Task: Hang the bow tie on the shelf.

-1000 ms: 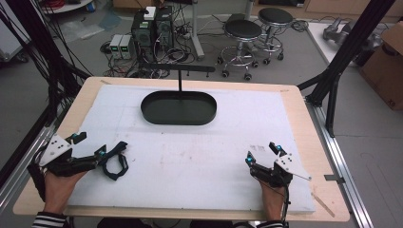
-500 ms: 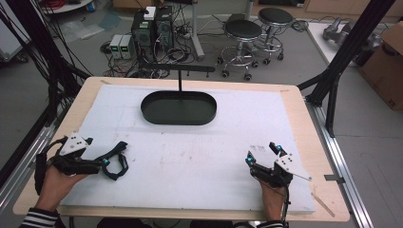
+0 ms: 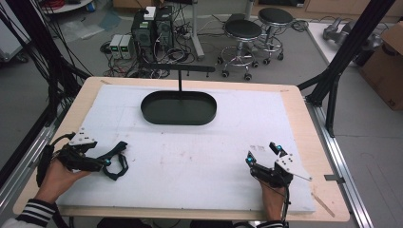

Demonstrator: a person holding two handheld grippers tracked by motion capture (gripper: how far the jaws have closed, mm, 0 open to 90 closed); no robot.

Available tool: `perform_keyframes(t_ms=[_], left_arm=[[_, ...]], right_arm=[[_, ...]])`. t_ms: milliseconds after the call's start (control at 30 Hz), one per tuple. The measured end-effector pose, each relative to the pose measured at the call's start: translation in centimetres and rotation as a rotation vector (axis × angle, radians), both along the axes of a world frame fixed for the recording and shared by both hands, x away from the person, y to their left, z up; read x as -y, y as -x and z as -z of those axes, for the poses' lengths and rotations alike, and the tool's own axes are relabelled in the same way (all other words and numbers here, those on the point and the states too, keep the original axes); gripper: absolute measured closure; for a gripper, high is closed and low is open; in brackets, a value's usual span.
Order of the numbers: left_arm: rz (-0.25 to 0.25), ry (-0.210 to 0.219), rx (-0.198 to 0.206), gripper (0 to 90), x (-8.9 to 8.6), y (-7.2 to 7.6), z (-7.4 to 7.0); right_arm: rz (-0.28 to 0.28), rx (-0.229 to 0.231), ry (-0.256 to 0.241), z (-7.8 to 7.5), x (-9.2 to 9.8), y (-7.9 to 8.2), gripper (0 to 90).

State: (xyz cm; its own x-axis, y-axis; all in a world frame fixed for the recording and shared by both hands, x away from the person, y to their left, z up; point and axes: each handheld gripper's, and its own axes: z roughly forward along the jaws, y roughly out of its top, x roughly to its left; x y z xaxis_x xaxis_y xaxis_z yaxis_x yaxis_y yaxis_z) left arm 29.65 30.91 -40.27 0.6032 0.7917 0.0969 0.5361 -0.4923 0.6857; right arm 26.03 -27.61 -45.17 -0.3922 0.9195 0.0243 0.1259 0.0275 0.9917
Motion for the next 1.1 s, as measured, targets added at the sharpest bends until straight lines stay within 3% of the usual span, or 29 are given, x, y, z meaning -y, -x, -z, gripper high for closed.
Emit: perform_keyframes(t_ms=[133,233,367,500,567,1100], left_arm=[[-0.006,-0.009,-0.007,21.6,0.0,-0.3,0.1],[0.024,-0.007,-0.035,27.1,-0.1,-0.5,0.1],[0.056,-0.021,-0.044,30.9,-0.1,-0.7,0.1],[0.056,-0.023,-0.071,32.6,0.1,-1.0,0.3],[0.073,-0.021,-0.089,39.3,0.1,-1.2,0.4],[0.066,-0.051,-0.184,56.0,1.0,-2.1,1.3]], right_arm=[[-0.001,-0.001,-0.004,0.0,0.0,0.0,10.6],[-0.001,-0.001,-0.004,0.0,0.0,0.0,10.6],[-0.001,-0.001,-0.004,0.0,0.0,0.0,10.6],[-0.002,-0.001,-0.004,0.0,0.0,0.0,10.6],[-0.001,-0.001,-0.004,0.0,0.0,0.0,10.6],[0.001,-0.002,-0.008,0.0,0.0,0.1,10.6]])
